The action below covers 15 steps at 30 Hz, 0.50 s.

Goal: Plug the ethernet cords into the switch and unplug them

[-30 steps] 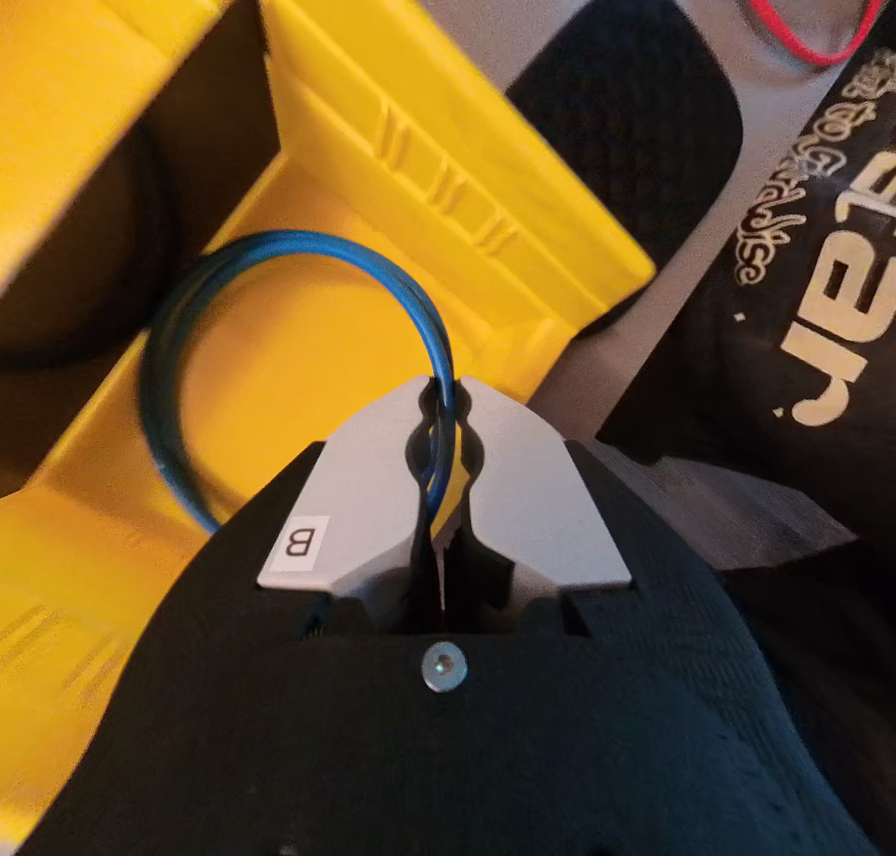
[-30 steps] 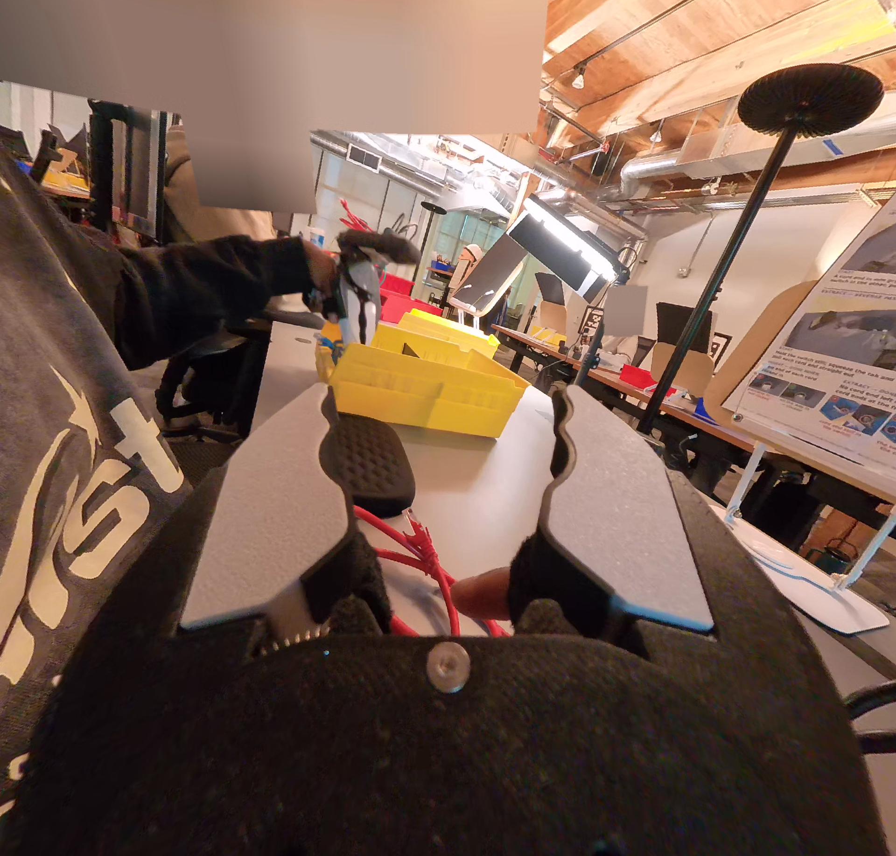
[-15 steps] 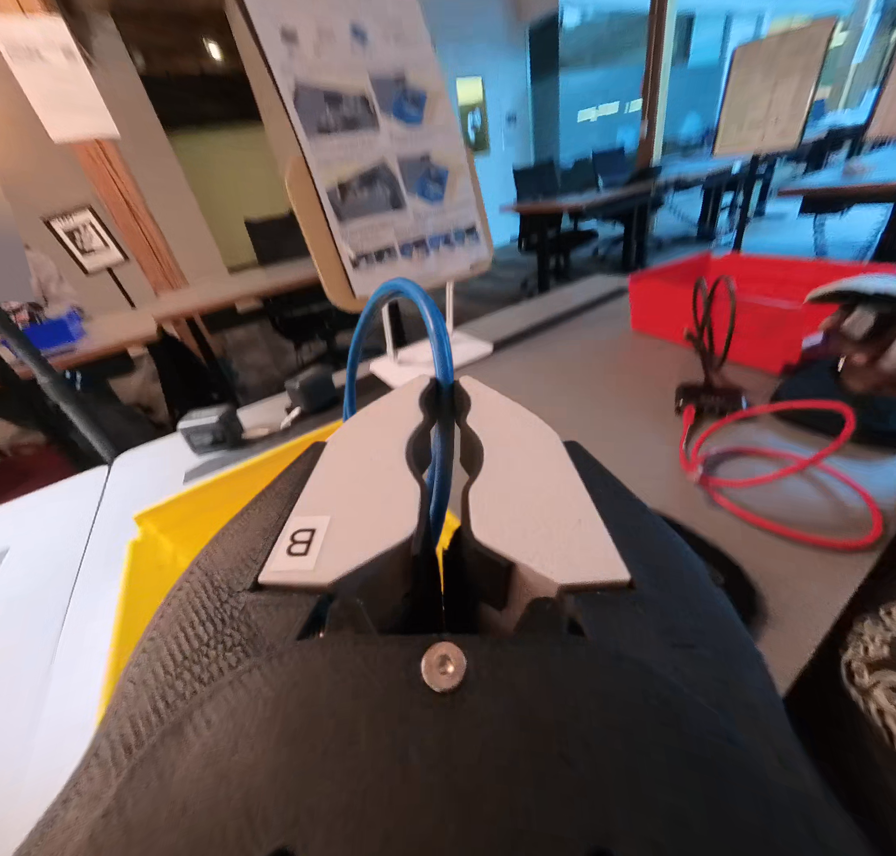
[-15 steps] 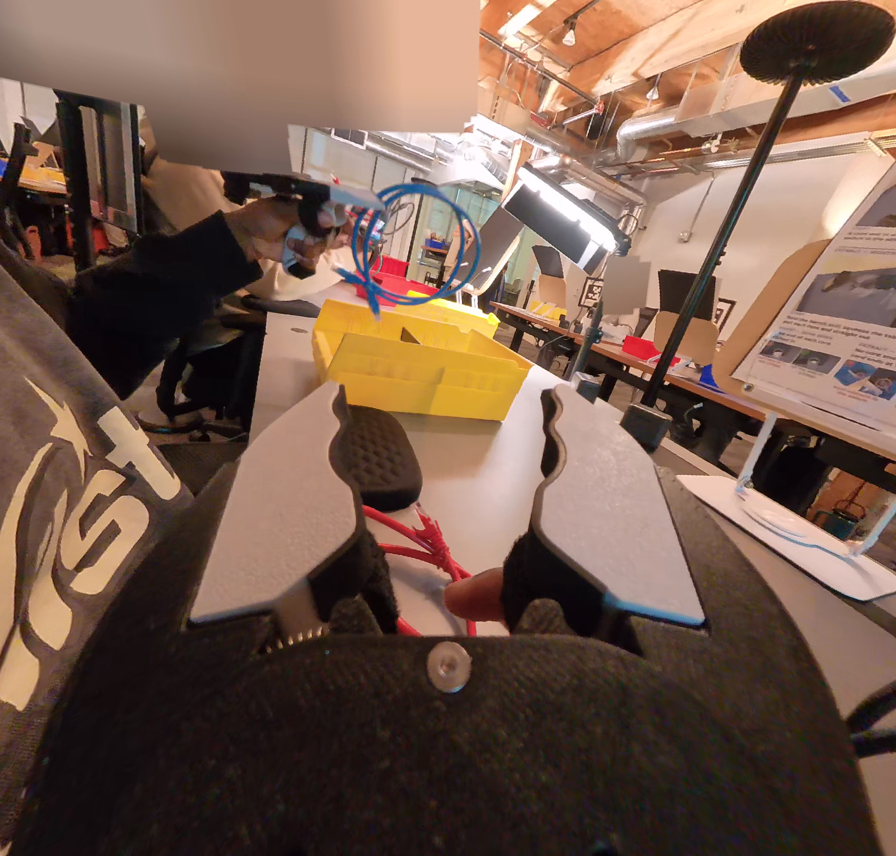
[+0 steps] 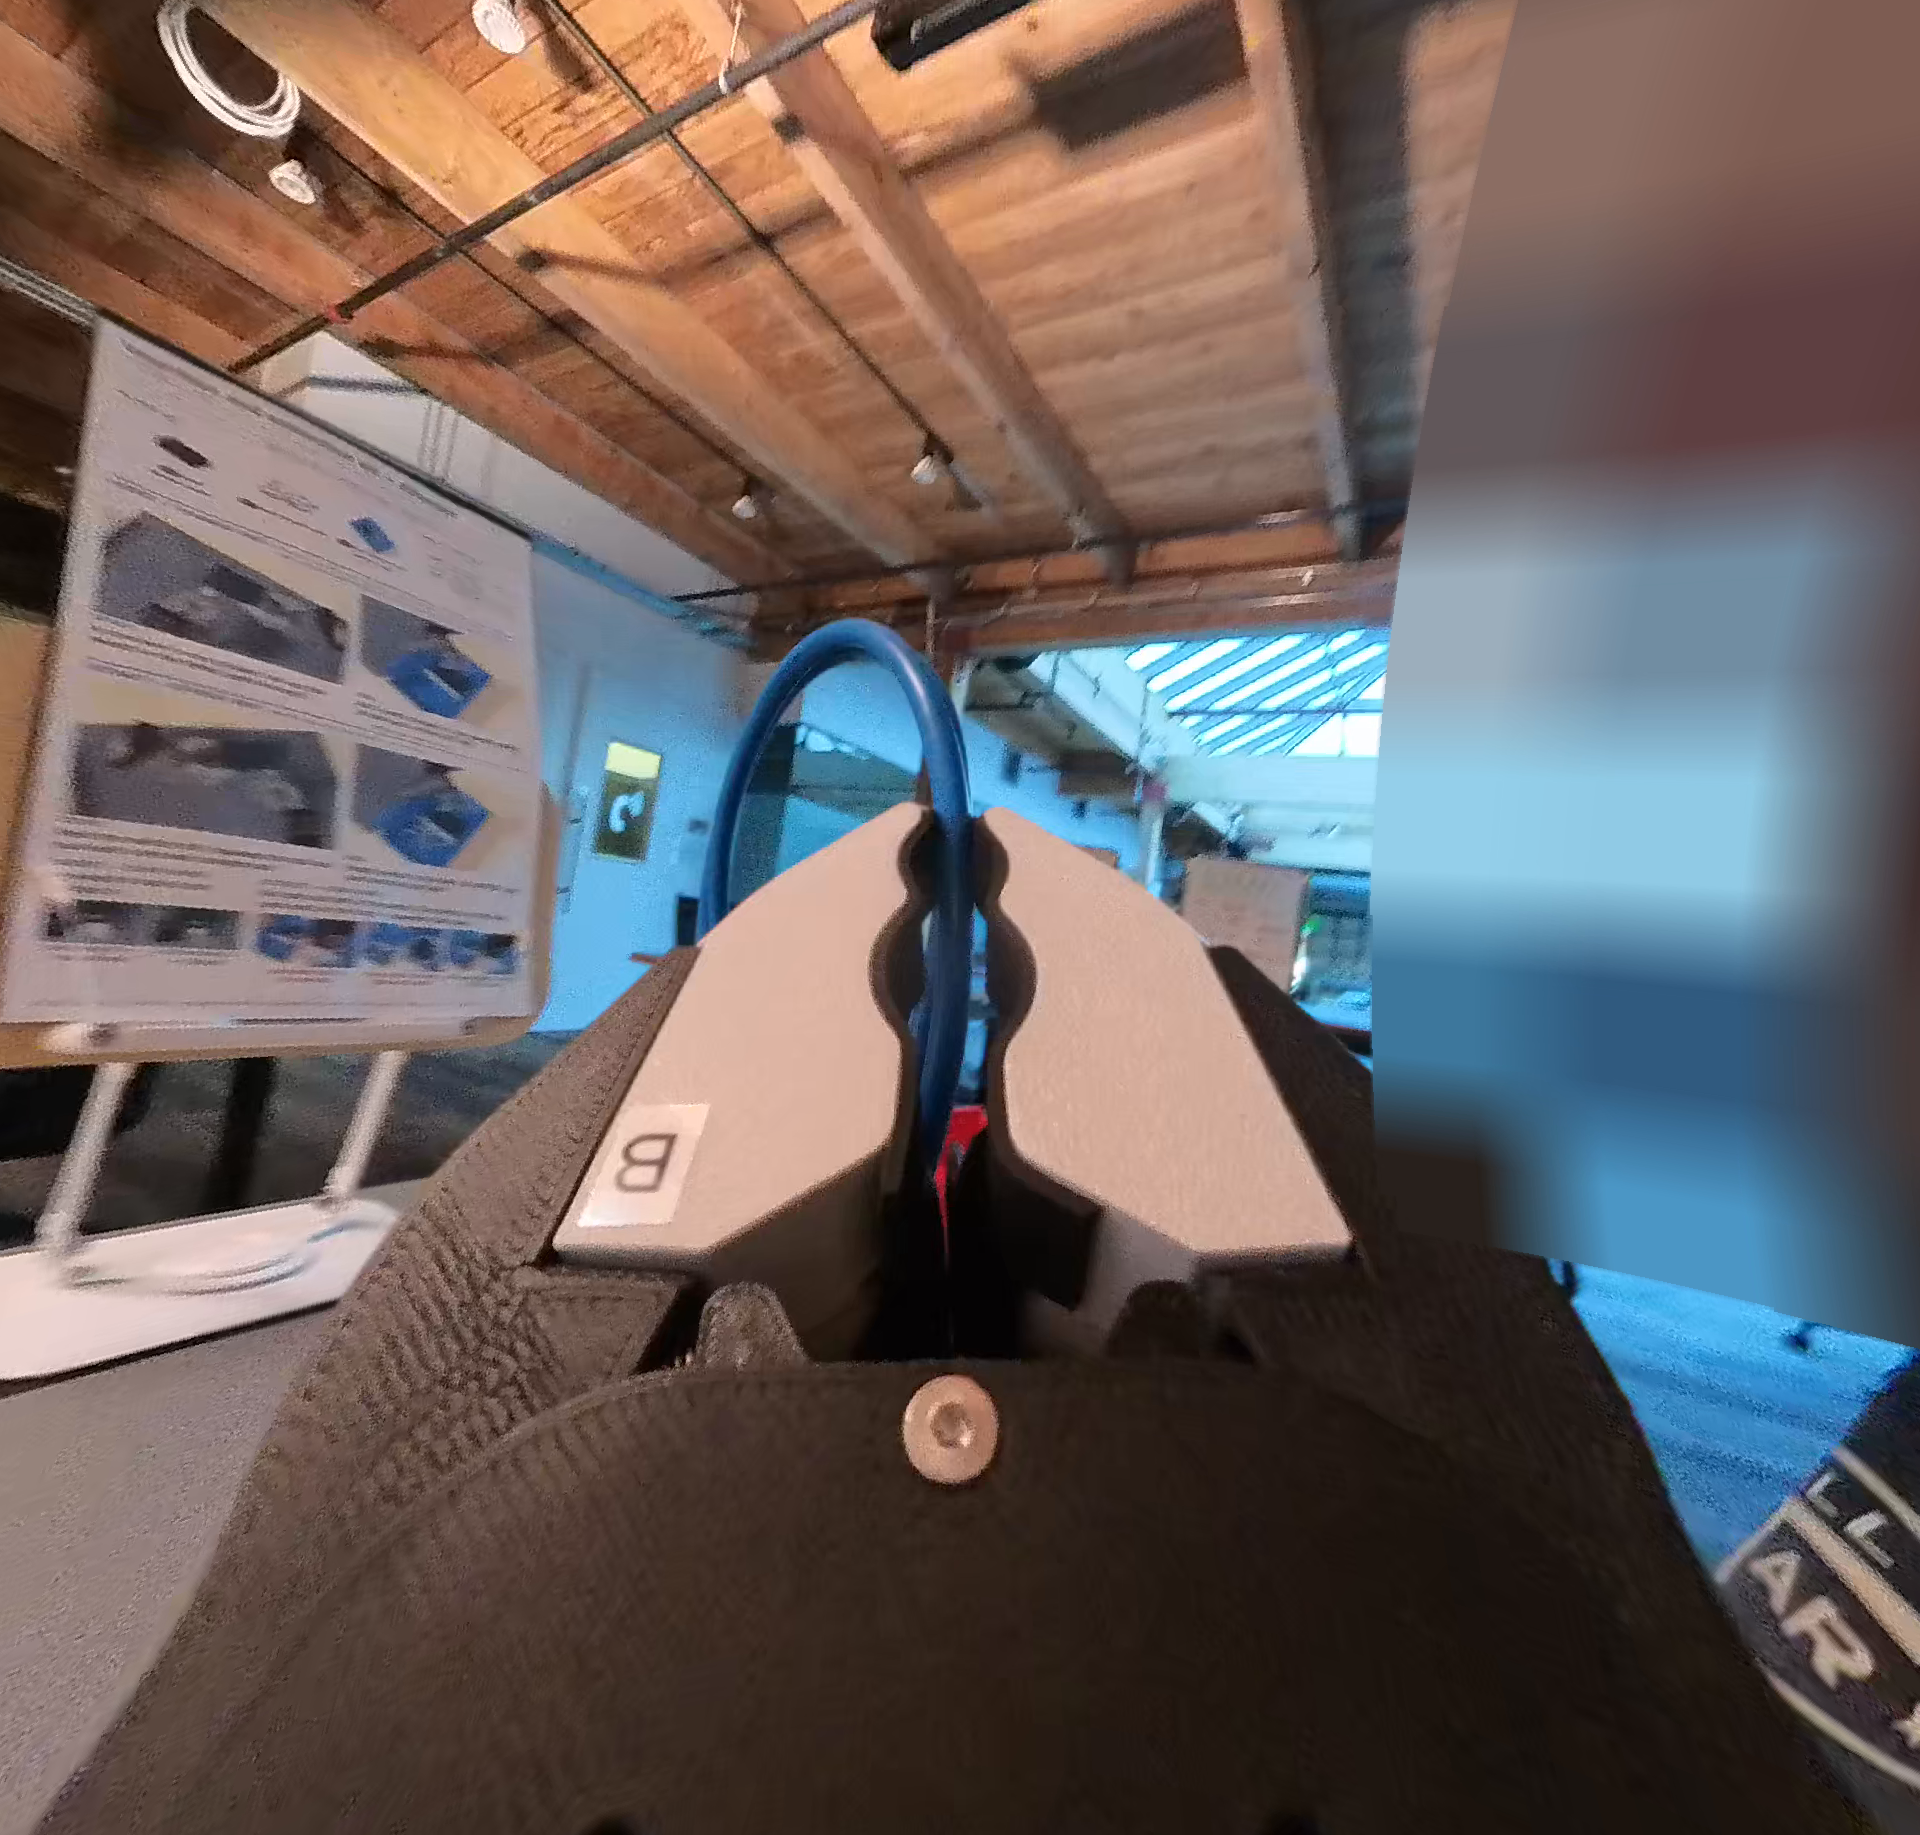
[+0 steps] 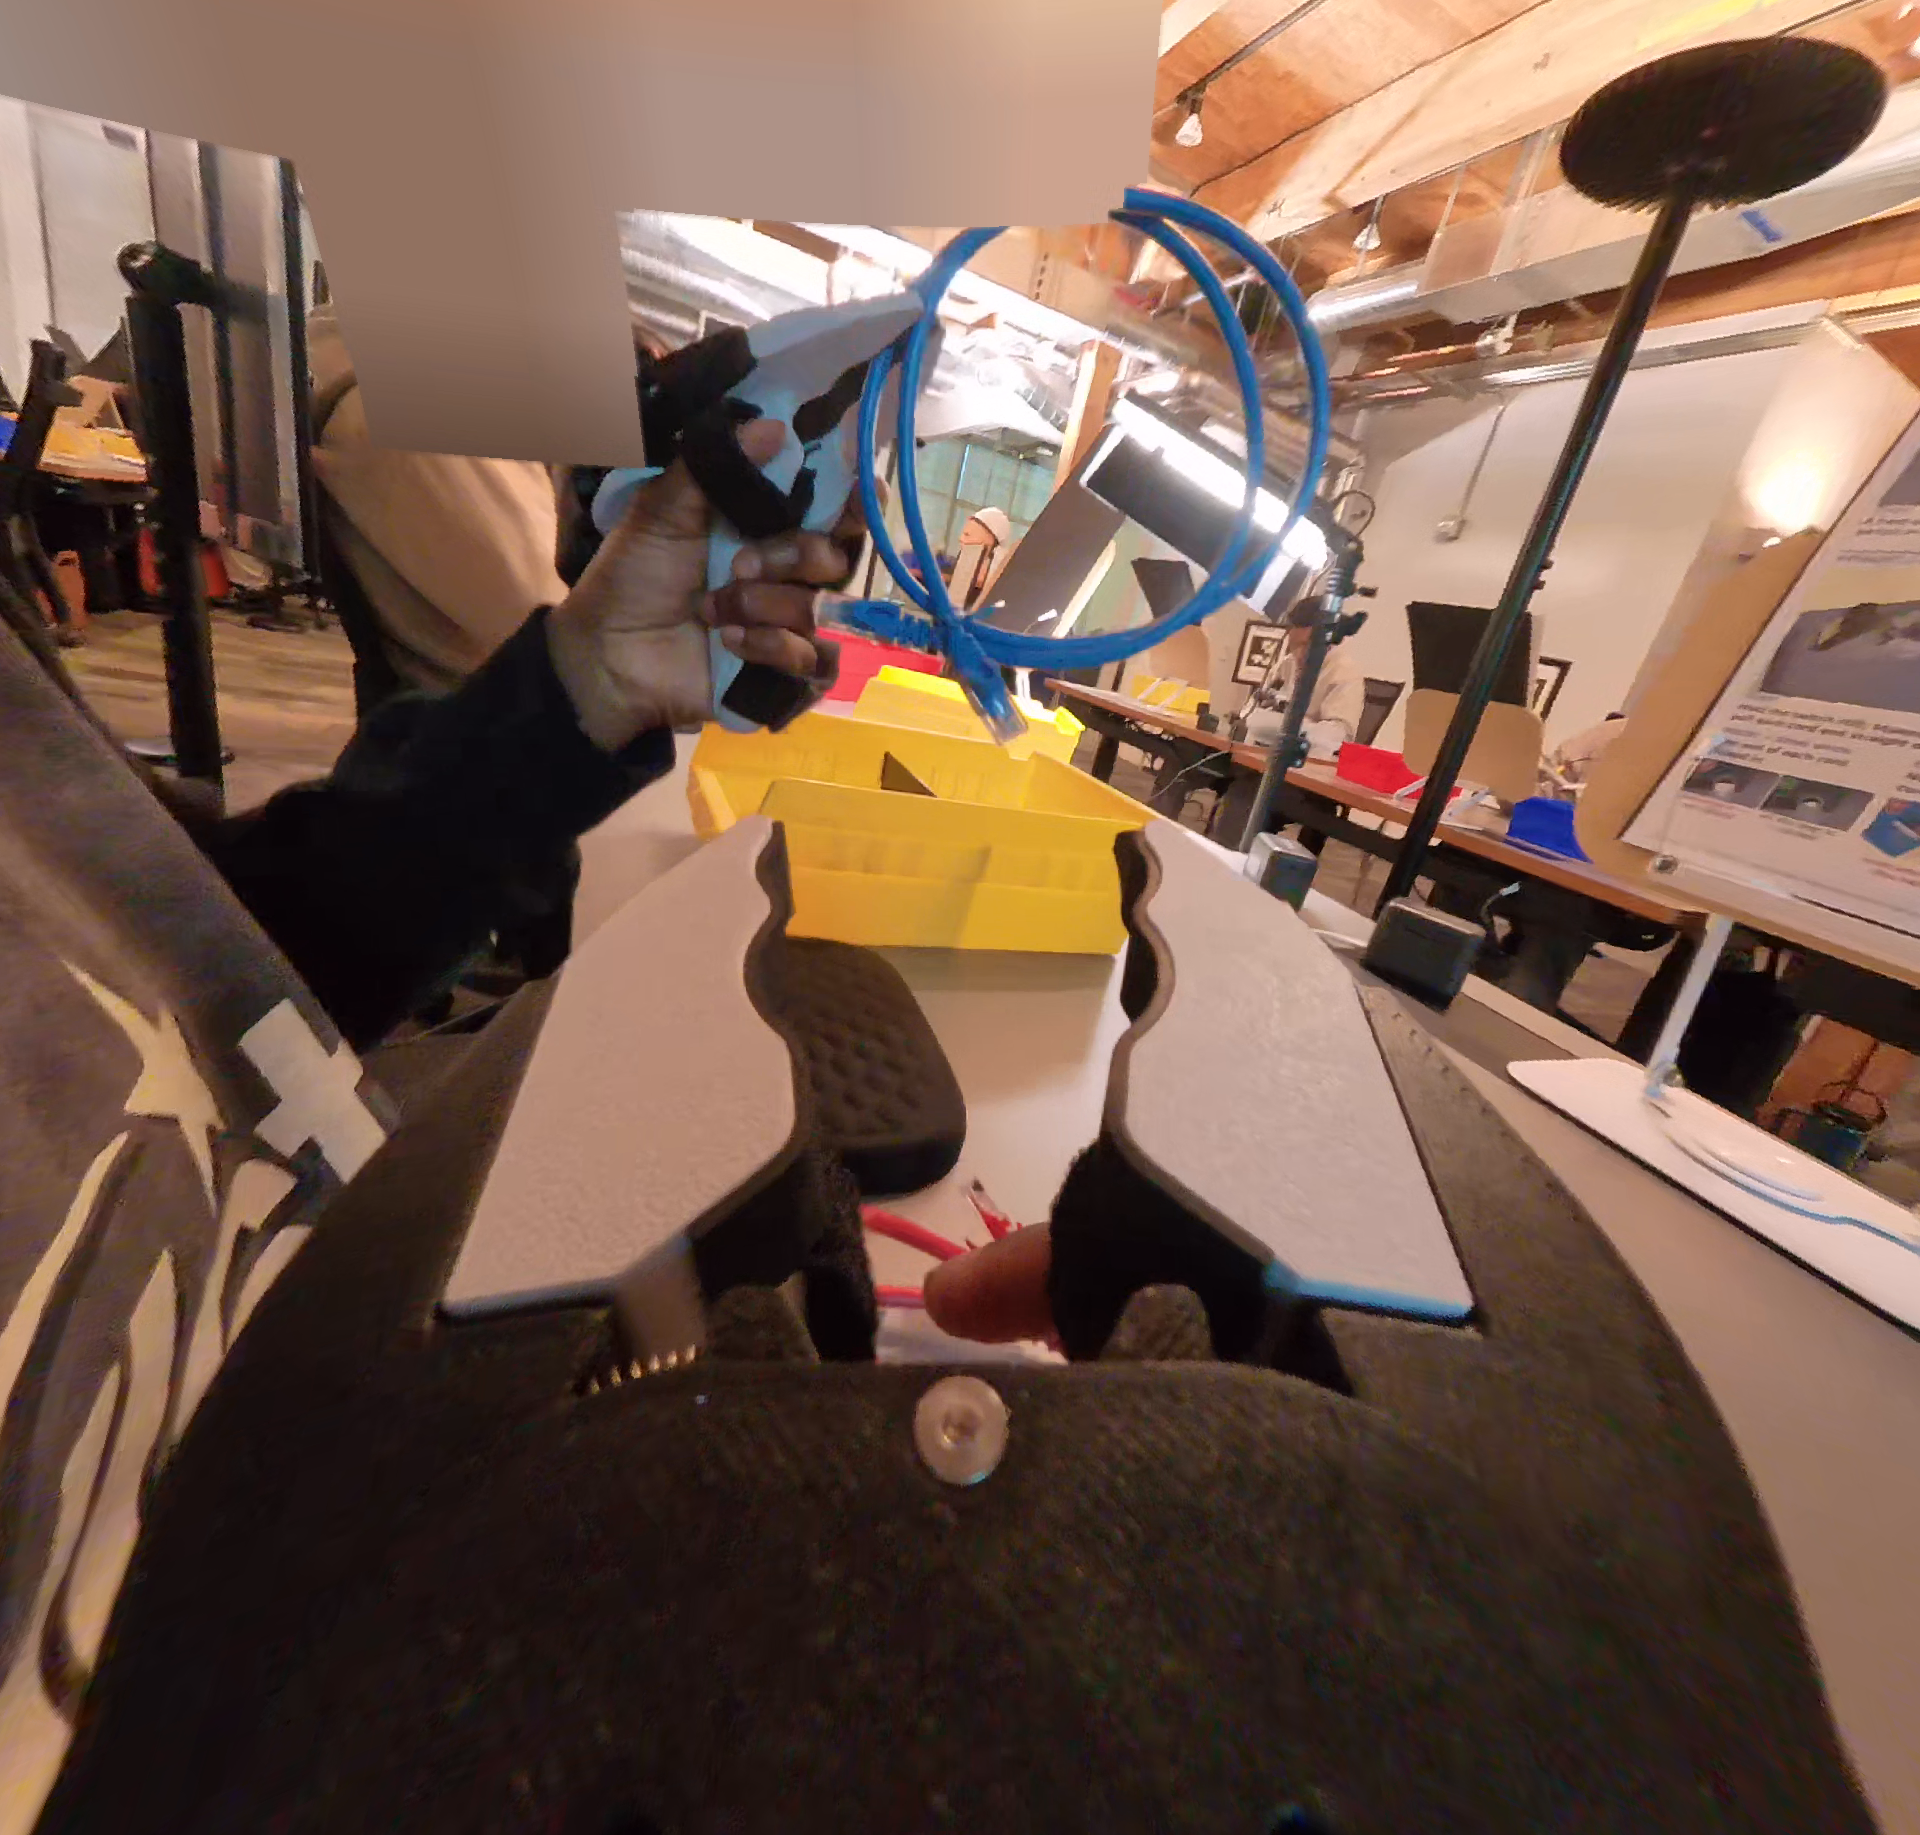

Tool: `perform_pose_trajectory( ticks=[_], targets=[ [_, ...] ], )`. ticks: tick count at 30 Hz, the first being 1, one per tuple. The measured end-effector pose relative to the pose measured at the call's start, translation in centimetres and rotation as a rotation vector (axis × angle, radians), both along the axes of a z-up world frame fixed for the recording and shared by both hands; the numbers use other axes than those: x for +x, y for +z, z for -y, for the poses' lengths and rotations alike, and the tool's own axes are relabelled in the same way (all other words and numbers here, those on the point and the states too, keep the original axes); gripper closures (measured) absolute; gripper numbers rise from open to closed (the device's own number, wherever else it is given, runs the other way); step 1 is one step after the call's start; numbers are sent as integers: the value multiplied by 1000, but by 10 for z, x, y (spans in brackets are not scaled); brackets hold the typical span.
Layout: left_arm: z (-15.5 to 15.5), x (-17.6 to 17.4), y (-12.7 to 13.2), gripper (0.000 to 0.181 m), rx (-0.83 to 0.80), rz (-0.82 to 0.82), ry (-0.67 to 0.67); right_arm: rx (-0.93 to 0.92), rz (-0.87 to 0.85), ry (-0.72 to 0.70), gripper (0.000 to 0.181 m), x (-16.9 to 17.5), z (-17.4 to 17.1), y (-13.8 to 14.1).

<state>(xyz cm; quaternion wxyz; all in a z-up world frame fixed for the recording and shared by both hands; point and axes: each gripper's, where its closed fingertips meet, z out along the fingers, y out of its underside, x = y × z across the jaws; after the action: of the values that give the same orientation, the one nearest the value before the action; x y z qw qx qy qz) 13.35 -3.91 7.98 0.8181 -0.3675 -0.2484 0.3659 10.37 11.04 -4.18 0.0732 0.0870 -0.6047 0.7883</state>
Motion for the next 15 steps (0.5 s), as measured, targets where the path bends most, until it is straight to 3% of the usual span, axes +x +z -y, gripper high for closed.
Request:
perform_pose_trajectory(
  ticks=[11,15],
  targets=[
    [-33,-19,-25,177,172,31,-199,33,36,-28,131,15,30,-2],
    [-34,-17,-24,177,230,3,-219,72,-10,-130,136,15,41,-5]
  ],
)
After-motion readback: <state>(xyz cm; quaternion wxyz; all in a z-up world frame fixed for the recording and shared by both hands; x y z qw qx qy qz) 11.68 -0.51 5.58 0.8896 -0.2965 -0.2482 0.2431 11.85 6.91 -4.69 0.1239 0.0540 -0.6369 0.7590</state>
